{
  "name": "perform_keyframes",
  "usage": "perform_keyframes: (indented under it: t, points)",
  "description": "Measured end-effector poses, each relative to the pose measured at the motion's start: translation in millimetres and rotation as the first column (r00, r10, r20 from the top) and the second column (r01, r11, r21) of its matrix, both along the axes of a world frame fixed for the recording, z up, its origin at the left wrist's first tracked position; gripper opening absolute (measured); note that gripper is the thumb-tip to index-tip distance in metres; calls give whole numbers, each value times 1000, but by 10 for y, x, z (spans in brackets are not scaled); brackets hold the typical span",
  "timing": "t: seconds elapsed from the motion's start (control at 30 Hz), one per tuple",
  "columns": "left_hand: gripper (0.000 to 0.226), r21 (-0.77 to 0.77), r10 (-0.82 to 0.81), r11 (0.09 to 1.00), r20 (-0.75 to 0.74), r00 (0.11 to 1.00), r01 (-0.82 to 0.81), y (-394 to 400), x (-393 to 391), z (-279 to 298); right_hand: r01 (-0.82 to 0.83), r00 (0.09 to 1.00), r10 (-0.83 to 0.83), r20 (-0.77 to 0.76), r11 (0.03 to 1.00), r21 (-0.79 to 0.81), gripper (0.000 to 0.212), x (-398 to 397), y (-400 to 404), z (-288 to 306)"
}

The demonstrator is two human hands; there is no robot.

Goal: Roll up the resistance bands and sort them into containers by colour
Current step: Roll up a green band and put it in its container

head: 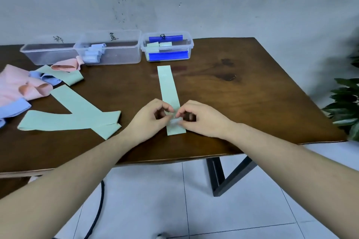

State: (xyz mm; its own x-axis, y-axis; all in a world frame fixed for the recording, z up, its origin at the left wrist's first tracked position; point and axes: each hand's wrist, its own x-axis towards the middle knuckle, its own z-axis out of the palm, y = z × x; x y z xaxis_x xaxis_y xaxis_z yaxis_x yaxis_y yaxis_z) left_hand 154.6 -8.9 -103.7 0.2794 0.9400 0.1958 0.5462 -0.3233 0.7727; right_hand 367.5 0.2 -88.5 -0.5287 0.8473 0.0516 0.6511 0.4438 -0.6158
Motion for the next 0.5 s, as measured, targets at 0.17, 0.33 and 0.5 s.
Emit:
perform_keyframes:
  t: [0.17,0.33,0.5]
  points:
    - [27,75,-109,990,-167,980,123,-338,-117,-30,-70,998,70,-3,995,69,32,96,-104,-120]
    - [27,154,9,987,-320,947,43,-416,-93,-65,-75,996,70,50,991,113,27,91,-77,-163]
    - [16,306,148,951,-336,930,-41,-479,59,-84,-55,998,50,29,981,186,22,83,-129,-212]
